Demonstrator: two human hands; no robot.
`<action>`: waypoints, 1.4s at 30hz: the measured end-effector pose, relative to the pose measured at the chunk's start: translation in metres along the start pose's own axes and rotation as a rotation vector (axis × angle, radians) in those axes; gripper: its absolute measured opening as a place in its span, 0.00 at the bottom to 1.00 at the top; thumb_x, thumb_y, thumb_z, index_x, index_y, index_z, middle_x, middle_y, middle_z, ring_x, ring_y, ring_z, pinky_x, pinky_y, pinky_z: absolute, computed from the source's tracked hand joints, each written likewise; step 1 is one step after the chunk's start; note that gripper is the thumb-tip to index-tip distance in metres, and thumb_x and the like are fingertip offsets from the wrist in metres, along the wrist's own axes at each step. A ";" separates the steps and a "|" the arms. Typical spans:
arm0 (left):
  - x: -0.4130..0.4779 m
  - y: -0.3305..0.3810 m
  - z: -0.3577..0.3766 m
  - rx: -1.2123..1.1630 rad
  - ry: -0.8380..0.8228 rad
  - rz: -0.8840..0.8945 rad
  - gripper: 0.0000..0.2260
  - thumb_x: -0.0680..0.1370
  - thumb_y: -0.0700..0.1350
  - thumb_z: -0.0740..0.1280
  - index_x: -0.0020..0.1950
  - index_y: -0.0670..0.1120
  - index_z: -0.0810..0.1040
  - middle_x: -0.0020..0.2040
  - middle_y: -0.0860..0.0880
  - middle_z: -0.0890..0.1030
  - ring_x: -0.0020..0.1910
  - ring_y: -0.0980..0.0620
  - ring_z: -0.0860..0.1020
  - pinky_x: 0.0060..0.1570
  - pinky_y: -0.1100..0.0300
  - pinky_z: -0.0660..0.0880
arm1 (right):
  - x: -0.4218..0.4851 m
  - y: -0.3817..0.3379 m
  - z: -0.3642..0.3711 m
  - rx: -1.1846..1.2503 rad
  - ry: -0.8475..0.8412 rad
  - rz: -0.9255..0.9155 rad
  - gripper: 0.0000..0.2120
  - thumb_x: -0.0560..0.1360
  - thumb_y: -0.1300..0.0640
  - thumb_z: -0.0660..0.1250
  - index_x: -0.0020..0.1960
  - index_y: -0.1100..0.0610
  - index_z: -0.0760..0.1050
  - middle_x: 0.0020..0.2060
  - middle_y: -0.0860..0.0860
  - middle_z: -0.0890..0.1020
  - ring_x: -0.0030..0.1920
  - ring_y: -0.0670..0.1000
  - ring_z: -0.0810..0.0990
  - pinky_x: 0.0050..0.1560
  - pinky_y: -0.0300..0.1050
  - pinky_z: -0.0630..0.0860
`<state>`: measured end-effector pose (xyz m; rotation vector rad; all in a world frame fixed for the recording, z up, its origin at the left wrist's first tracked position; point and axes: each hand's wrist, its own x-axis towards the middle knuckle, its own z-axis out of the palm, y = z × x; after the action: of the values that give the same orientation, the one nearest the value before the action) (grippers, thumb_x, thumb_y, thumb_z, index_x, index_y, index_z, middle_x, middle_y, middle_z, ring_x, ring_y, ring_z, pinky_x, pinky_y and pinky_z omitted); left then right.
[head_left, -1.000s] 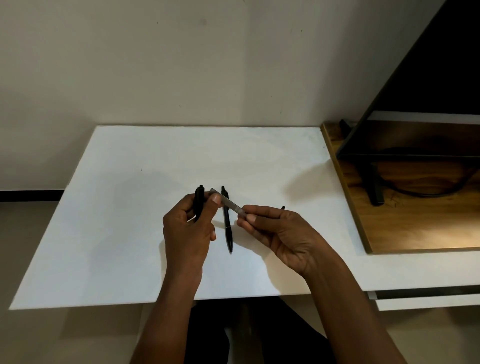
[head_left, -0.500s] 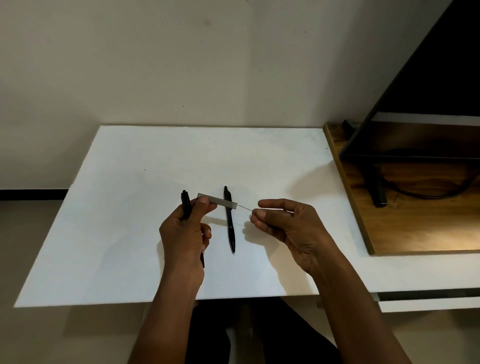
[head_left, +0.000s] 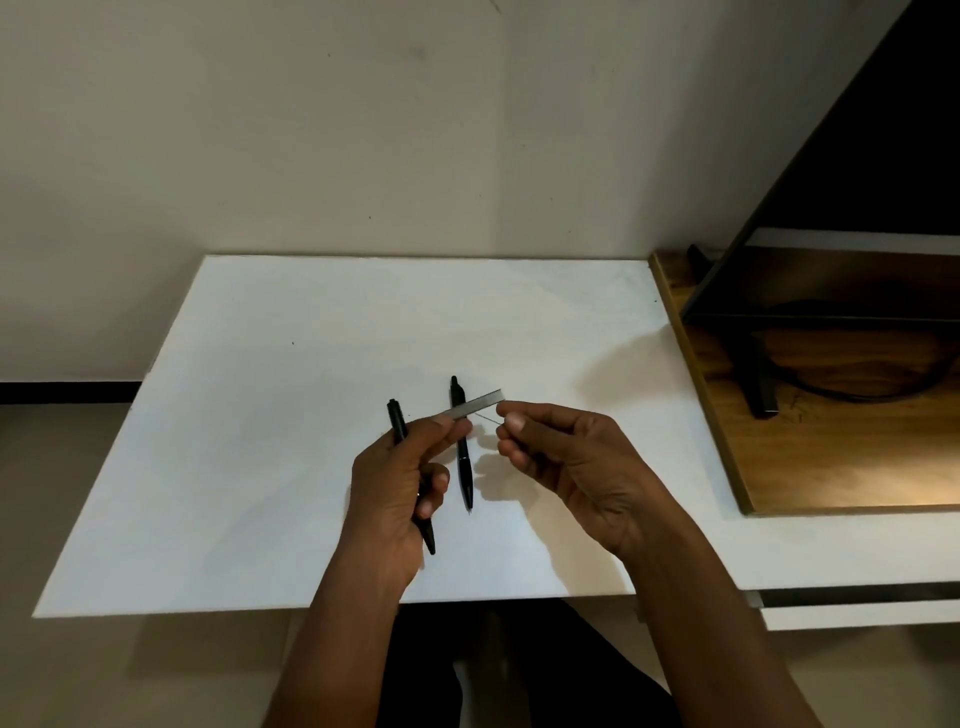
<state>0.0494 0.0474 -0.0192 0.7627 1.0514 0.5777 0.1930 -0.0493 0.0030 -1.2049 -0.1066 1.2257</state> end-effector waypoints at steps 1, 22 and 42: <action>-0.001 -0.001 0.000 0.043 -0.030 0.001 0.06 0.75 0.44 0.71 0.48 0.43 0.84 0.47 0.47 0.88 0.19 0.58 0.69 0.16 0.68 0.61 | 0.000 0.000 0.000 0.016 0.014 -0.006 0.12 0.65 0.63 0.76 0.49 0.64 0.86 0.40 0.59 0.87 0.39 0.51 0.86 0.42 0.38 0.82; -0.009 -0.015 0.013 0.504 0.082 0.171 0.04 0.71 0.44 0.77 0.38 0.47 0.86 0.31 0.47 0.86 0.21 0.58 0.75 0.23 0.65 0.71 | 0.003 0.007 -0.006 -0.222 0.229 -0.102 0.07 0.76 0.66 0.71 0.53 0.63 0.83 0.43 0.63 0.86 0.38 0.55 0.86 0.43 0.48 0.86; -0.007 -0.017 0.015 0.838 0.050 0.388 0.08 0.73 0.55 0.74 0.44 0.51 0.83 0.33 0.52 0.84 0.35 0.52 0.84 0.45 0.52 0.82 | 0.003 -0.001 -0.014 -0.138 0.275 -0.291 0.05 0.71 0.66 0.76 0.47 0.61 0.85 0.40 0.61 0.87 0.41 0.58 0.87 0.44 0.43 0.84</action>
<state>0.0614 0.0273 -0.0246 1.7197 1.2020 0.4709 0.2037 -0.0557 -0.0040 -1.4127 -0.1585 0.8018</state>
